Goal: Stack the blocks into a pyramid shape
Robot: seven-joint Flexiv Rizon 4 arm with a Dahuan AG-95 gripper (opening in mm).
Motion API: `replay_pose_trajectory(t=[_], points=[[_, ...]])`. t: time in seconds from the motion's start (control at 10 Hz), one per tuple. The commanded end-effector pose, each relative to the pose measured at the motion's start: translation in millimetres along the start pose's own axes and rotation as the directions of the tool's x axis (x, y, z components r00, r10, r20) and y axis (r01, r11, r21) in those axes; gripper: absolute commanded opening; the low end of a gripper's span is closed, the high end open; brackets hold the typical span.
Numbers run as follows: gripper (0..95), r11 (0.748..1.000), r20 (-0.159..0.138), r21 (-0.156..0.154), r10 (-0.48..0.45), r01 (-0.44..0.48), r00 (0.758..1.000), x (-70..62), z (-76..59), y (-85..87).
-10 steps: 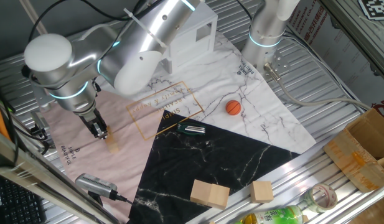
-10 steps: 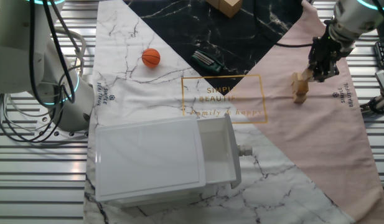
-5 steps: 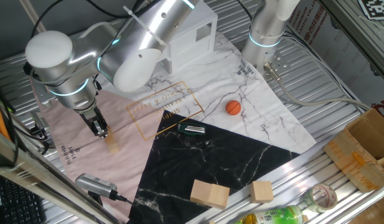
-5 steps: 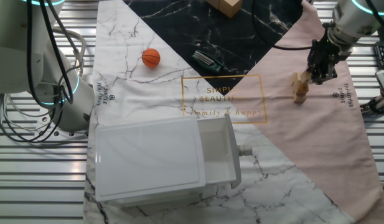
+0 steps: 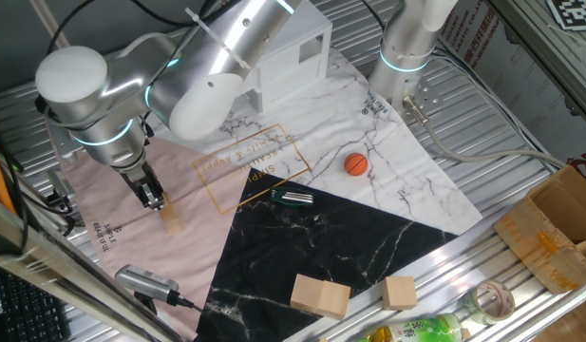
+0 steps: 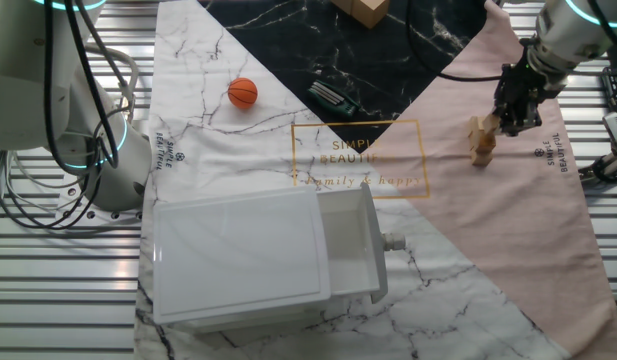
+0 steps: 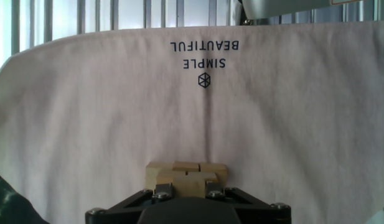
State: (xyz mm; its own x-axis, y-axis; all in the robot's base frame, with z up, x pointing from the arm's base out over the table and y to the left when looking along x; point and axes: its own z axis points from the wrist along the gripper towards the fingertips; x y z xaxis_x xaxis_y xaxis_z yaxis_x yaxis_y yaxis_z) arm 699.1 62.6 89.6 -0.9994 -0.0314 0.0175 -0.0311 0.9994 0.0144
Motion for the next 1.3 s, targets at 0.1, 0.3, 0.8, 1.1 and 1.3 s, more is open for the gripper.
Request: replay_pose_trajectory(t=[0.1, 0.3, 0.8, 1.1, 1.3], points=[[0.0, 1.000, 0.002, 0.003, -0.001, 0.001, 1.000, 0.0, 0.4, 0.7], [0.0, 1.000, 0.007, 0.002, -0.002, 0.002, 1.000, 0.1, 0.5, 1.2], [0.0, 1.000, 0.009, 0.004, -0.008, 0.008, 1.000, 2.8, 3.5, -1.5], [0.0, 1.000, 0.011, 0.004, -0.005, 0.005, 1.000, 3.0, 4.9, 0.0], [0.0, 1.000, 0.011, 0.006, -0.003, 0.003, 1.000, 2.6, 5.8, 1.6]])
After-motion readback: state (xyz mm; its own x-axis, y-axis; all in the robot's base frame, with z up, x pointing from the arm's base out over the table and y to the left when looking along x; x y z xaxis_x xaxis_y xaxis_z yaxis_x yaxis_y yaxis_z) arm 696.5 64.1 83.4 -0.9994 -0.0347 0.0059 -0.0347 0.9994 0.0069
